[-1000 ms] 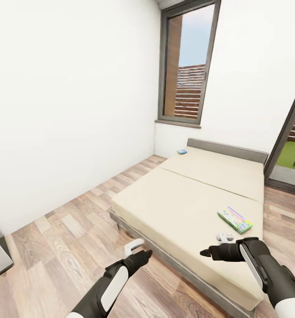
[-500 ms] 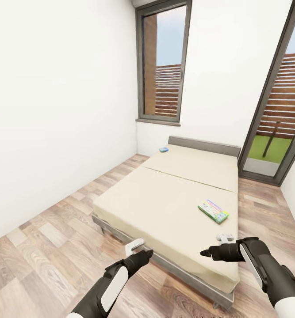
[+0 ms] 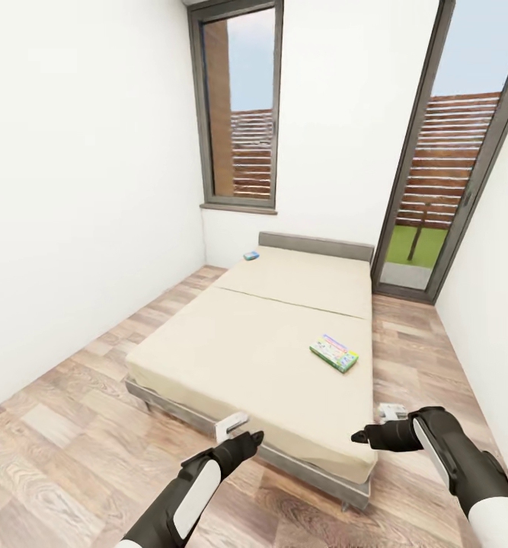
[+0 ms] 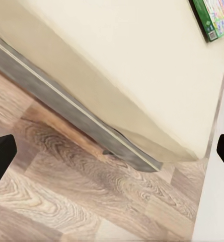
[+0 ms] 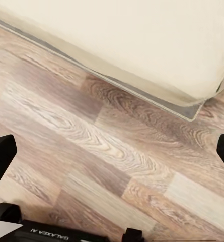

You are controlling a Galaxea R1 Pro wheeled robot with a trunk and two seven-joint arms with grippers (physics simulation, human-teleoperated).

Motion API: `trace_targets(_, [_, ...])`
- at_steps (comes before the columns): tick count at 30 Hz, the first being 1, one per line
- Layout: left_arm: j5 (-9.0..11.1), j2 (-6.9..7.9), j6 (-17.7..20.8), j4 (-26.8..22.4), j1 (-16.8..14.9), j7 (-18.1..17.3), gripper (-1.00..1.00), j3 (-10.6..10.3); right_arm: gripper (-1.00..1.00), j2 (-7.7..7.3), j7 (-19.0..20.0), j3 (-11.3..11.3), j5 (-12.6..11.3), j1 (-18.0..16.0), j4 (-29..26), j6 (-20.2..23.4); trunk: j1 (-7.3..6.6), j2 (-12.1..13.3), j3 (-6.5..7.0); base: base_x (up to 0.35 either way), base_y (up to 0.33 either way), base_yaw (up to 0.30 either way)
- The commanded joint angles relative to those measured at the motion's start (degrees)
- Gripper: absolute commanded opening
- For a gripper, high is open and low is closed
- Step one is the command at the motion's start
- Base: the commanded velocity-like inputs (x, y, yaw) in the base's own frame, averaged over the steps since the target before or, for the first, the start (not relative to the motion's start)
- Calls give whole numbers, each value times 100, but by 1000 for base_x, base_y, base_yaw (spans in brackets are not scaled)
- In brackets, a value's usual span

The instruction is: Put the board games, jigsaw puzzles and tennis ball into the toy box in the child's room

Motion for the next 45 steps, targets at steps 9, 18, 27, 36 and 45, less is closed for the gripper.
trace_targets(9, [60, 3, 8, -12, 3, 55, 100, -15, 100, -17, -114, -20, -19, -253, 439, 23, 0, -4, -35, 0, 0, -279])
trace_targets(18, [56, 10, 7, -7, 5, 54, 100, -15, 100, -19, -147, -24, -24, -329, 571, 7, 0, -4, -63, 84, 0, -256])
trace_targets(27, [51, 23, 5, -5, 5, 55, 100, -15, 100, -11, -154, -25, -25, -344, 598, -73, 0, -4, -77, 257, 0, -102])
trace_targets(36, [49, 28, 5, -4, 5, 56, 100, -14, 100, -9, -157, -25, -29, -349, 606, -114, 0, -4, -80, 282, 0, -29])
trace_targets(45, [54, 29, 5, -3, 5, 62, 100, -14, 100, 20, -160, -22, -28, -334, 590, -127, 0, -4, -81, 96, 0, -8])
